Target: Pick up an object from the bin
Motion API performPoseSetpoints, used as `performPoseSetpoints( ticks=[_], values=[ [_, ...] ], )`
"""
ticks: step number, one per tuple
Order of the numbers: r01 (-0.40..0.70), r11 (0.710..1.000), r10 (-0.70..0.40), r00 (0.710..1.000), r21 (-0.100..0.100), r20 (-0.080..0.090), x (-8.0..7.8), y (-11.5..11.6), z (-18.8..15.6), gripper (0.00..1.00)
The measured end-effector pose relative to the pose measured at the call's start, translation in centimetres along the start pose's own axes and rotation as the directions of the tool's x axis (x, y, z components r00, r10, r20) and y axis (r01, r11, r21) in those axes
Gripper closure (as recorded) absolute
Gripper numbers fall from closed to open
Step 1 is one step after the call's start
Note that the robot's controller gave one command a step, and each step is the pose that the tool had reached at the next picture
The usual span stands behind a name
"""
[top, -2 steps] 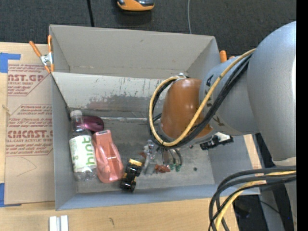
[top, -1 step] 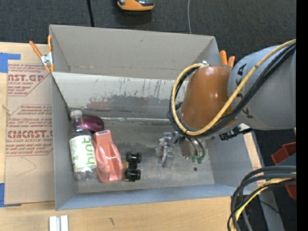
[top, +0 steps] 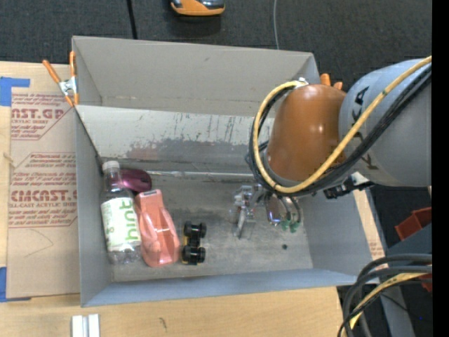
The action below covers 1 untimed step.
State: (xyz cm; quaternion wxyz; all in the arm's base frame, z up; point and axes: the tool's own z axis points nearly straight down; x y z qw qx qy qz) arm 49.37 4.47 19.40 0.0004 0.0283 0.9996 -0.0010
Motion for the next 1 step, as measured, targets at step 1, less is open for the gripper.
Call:
performPoseSetpoints(
  ticks=[1],
  values=[
    [0.054,0.999,-0.054,0.999,-0.003,-0.003,-1.91,-1.2,-4.9,1.0]
  ],
)
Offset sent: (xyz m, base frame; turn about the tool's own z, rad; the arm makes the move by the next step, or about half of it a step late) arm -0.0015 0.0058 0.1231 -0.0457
